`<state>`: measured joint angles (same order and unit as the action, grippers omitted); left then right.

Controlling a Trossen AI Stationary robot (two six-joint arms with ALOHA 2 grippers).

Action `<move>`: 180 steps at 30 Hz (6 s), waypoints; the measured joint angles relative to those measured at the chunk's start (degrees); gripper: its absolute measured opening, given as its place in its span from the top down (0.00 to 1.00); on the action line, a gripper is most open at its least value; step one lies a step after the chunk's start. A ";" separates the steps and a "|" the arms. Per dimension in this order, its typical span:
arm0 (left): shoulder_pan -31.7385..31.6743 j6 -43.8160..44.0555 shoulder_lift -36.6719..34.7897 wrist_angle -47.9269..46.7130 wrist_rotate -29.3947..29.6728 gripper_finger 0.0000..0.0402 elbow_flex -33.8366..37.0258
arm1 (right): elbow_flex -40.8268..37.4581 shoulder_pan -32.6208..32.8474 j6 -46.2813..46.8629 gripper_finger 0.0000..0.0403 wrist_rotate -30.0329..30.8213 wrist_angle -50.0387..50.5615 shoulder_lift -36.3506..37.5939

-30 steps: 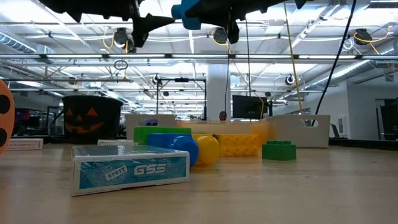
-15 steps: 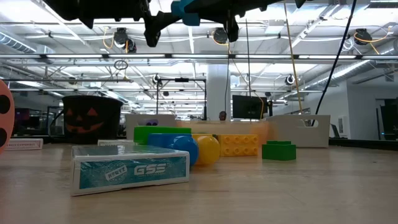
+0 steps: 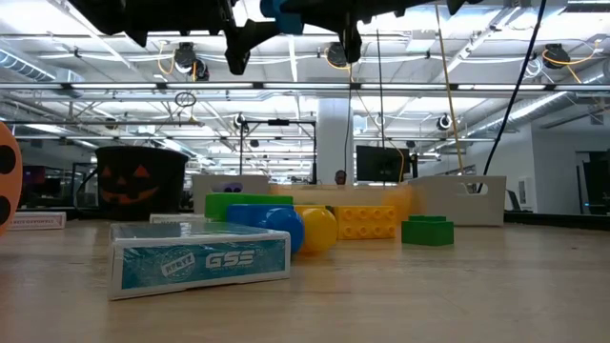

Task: Pick & Place Toys
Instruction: Put the right blue game piece into the orange bin

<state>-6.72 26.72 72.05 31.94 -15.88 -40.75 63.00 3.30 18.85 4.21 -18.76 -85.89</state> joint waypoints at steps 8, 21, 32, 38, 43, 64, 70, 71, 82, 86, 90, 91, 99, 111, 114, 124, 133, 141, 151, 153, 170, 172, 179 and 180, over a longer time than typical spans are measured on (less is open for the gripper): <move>0.00 -0.52 0.00 -0.07 -0.06 0.56 0.00 | 0.00 0.01 0.02 0.99 -1.28 -0.34 0.00; 0.00 -2.12 0.00 -0.11 -1.03 0.58 0.02 | 0.00 0.03 0.39 0.99 -2.97 -0.33 0.00; 0.00 -2.19 -0.04 0.41 -2.18 0.66 0.01 | 0.00 0.07 -0.04 0.84 -3.02 -2.64 -0.02; 0.00 -2.21 -0.04 0.26 -2.08 0.61 0.01 | 0.00 0.05 1.80 0.69 -2.99 -2.41 -0.02; -0.27 -2.21 -0.04 0.73 -2.08 0.66 0.00 | 0.00 0.03 2.94 0.58 -2.89 -2.41 -0.02; -7.00 -0.46 -0.04 0.73 -7.61 0.66 -0.02 | 0.04 -4.15 -2.29 0.51 -2.74 19.67 13.12; -8.99 -4.07 -0.04 -12.68 -8.51 0.64 -5.31 | 0.04 -5.24 -2.67 0.51 2.43 30.76 19.00; -9.23 -6.43 -0.03 -17.37 -8.58 0.64 -7.63 | 0.04 -5.23 -2.71 0.51 3.75 32.65 19.89; -16.17 -22.94 15.45 -48.91 -8.05 0.63 -35.19 | 0.02 -5.22 -5.90 0.51 7.96 47.15 23.71; -18.91 -26.12 24.25 -58.98 -7.96 0.66 -46.66 | 0.00 -5.60 -6.90 0.52 9.18 52.79 23.78; -21.32 -28.09 31.65 -69.14 -7.15 0.66 -56.67 | -0.14 -6.72 -6.88 0.53 9.31 56.25 23.78; -21.72 -28.75 33.30 -71.43 -6.16 0.66 -58.80 | -0.57 -6.94 -6.67 0.53 9.32 56.09 23.82; -24.09 -34.15 42.98 -86.48 -0.20 0.63 -72.80 | -12.99 -8.93 -2.42 0.54 6.17 47.81 27.70; -27.74 -41.15 51.53 -92.38 4.02 0.63 -79.02 | -26.32 -9.77 7.95 0.55 2.06 37.04 33.03; -28.73 -43.64 53.21 -93.76 4.47 0.62 -79.08 | -26.32 -10.07 7.70 0.56 3.26 36.33 32.98; -30.08 -53.05 56.48 -93.79 5.08 0.65 -79.03 | -26.32 -15.58 10.18 0.58 3.27 35.57 32.98; -29.68 -58.22 56.26 -90.60 4.98 0.65 -79.03 | -26.32 -19.46 11.18 0.58 3.10 33.93 32.96; -29.28 -59.25 58.21 -93.08 6.02 0.62 -79.03 | -26.32 -20.27 11.80 0.58 3.19 33.31 32.94; -26.83 -58.46 62.41 -95.67 8.42 0.66 -78.86 | -26.32 -20.10 11.98 0.58 3.04 33.63 32.94; -26.47 -58.27 62.71 -95.72 8.41 0.66 -78.86 | -26.32 -20.10 11.94 0.58 3.04 33.63 32.94; -25.66 -56.21 63.23 -96.37 12.35 0.60 -78.88 | -26.32 -20.10 10.27 0.58 3.02 33.67 32.94; -25.66 -56.14 63.23 -96.37 12.36 0.55 -78.88 | -26.32 -20.10 10.25 0.58 3.02 33.67 32.94; -25.66 -55.04 63.23 -96.35 12.37 0.39 -78.88 | -26.32 -20.10 10.01 0.58 3.02 33.67 32.94; -25.66 -54.80 63.23 -96.37 12.39 0.38 -78.88 | -26.32 -20.10 10.01 0.58 3.02 33.66 32.94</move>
<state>-32.38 -28.08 135.28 -64.42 -3.49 -119.63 36.69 -16.80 28.86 7.22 14.90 -52.95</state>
